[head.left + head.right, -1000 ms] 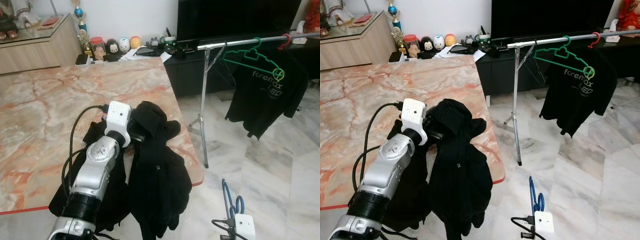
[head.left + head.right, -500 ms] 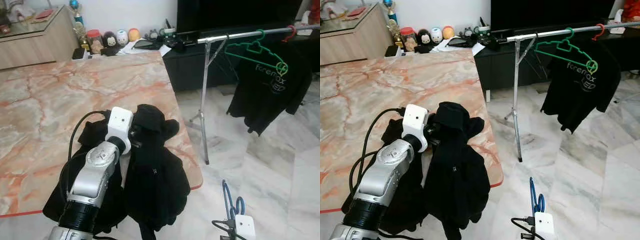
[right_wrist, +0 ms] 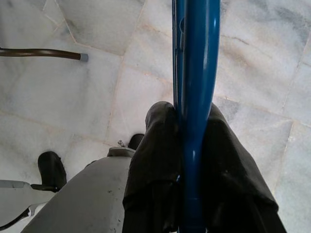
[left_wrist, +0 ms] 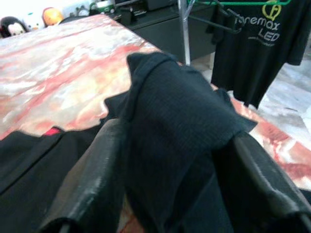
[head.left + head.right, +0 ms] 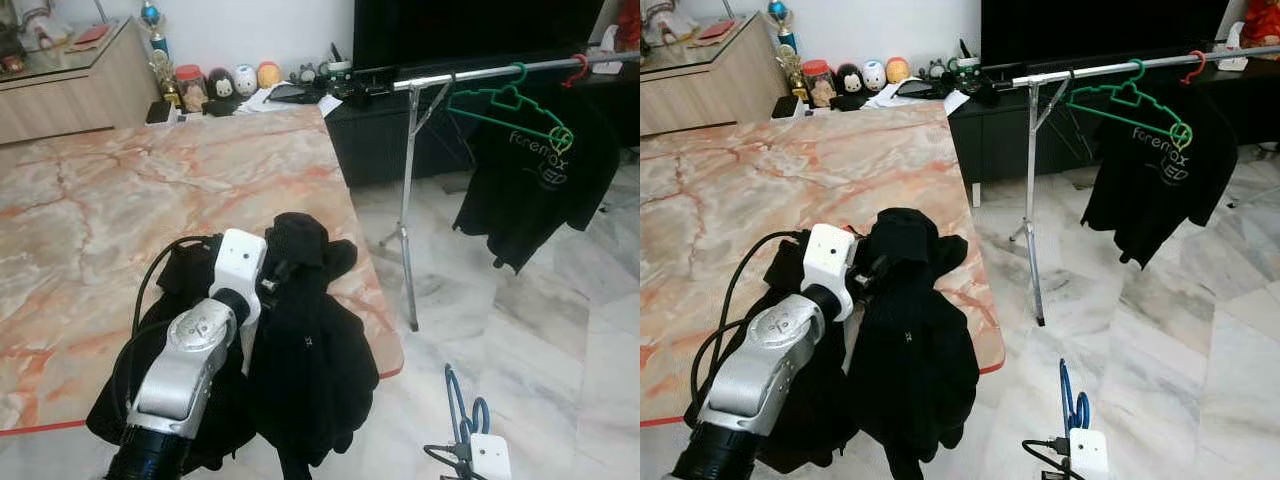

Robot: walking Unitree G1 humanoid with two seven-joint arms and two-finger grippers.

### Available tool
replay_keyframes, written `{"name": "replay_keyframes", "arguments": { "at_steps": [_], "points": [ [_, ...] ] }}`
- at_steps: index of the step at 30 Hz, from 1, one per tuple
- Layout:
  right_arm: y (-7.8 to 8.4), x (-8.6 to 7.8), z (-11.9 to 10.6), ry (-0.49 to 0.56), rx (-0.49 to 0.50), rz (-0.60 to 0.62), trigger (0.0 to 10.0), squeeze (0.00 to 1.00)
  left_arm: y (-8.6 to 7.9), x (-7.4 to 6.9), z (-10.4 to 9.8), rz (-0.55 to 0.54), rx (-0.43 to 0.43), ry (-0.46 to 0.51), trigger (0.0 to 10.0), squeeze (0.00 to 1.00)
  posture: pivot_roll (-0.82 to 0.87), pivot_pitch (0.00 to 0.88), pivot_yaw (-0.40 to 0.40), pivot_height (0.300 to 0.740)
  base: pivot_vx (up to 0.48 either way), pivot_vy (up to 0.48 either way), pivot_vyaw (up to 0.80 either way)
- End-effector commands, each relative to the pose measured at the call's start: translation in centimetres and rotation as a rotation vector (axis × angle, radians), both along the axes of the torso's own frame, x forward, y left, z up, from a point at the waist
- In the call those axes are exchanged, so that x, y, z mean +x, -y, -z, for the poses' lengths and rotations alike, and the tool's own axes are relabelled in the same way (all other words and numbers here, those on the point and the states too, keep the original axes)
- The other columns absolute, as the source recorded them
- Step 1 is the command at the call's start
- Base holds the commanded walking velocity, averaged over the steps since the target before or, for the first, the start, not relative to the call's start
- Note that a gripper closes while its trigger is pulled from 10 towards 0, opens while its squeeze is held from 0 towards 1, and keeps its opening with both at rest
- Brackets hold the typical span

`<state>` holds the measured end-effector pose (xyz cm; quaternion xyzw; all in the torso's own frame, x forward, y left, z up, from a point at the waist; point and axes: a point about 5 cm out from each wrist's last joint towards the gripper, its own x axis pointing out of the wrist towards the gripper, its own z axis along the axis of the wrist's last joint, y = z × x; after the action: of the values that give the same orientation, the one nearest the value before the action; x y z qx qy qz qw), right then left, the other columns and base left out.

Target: Hang hanger

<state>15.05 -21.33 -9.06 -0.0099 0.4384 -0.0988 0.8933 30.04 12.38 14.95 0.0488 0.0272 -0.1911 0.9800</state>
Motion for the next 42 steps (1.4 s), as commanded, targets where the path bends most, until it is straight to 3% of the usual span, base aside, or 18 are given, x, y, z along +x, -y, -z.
{"name": "replay_keyframes", "arguments": {
  "at_steps": [1, 7, 9, 13, 14, 15, 16, 22, 27, 30, 42],
  "points": [
    [-0.3, -0.3, 0.2, -0.006, 0.006, 0.003, 10.0, 0.0, -0.8, -0.3, -0.2, -0.032, 0.017, 0.004, 10.0, 1.0, -0.09, 0.0, 0.064, 0.74, 0.0, 0.0, 0.0],
    [-0.1, -0.3, 0.1, -0.004, 0.006, 0.008, 10.0, 0.0, -2.0, -1.2, -0.3, -0.044, 0.009, 0.014, 10.0, 1.0, -0.08, 0.0, 0.059, 0.74, 0.0, 0.0, 0.0],
    [0.0, -0.2, 0.1, -0.005, 0.002, 0.01, 10.0, 0.0, -2.9, -2.2, -0.5, -0.014, -0.001, 0.034, 10.0, 1.0, -0.08, 0.0, 0.054, 0.74, 0.0, 0.0, 0.0],
    [0.2, -0.2, 0.1, -0.006, 0.0, 0.011, 10.0, 0.0, -3.4, -2.9, -0.9, 0.008, -0.039, 0.066, 10.0, 1.0, -0.07, 0.0, 0.048, 0.74, 0.0, 0.0, 0.0],
    [0.2, -0.2, 0.1, -0.007, 0.0, 0.01, 10.0, 0.0, -3.6, -3.0, -1.0, 0.002, -0.046, 0.074, 10.0, 0.25, -0.07, 0.0, 0.047, 0.74, 0.0, 0.0, 0.0],
    [0.2, -0.3, 0.1, -0.007, -0.001, 0.008, 10.0, 0.0, -3.8, -3.1, -1.0, -0.002, -0.05, 0.08, 10.0, 0.25, -0.07, 0.0, 0.047, 0.74, 0.0, 0.0, 0.0],
    [0.2, -0.3, 0.1, -0.009, -0.002, 0.006, 10.0, 0.0, -3.9, -3.2, -1.1, 0.001, -0.063, 0.086, 10.0, 0.0, -0.07, 0.0, 0.047, 0.74, 0.0, 0.0, 0.0],
    [0.2, -0.3, 0.1, -0.011, -0.006, -0.006, 10.0, 0.0, -4.5, -3.6, -0.8, -0.039, -0.125, 0.105, 10.0, 0.0, -0.07, 0.0, 0.043, 0.74, 0.0, 0.0, 0.0],
    [0.3, -0.4, 0.1, -0.013, -0.01, 0.004, 10.0, 0.0, -6.6, -3.0, 0.6, -0.292, -0.152, 0.12, 10.0, 0.0, -0.08, 0.0, 0.042, 0.74, 0.0, 0.0, 0.0],
    [0.3, -0.4, 0.1, -0.014, -0.01, 0.005, 10.0, 0.0, -7.2, -2.9, 0.9, -0.378, -0.151, 0.129, 10.0, 0.0, -0.08, 0.0, 0.041, 0.74, 0.0, 0.0, 0.0],
    [0.1, -0.7, 0.3, -0.024, -0.007, 0.01, 10.0, 0.0, -6.5, -2.5, 1.0, -0.398, -0.155, 0.162, 10.0, 0.0, -0.09, 0.0, 0.047, 0.74, 0.0, -0.055, 0.0]
  ]
}}
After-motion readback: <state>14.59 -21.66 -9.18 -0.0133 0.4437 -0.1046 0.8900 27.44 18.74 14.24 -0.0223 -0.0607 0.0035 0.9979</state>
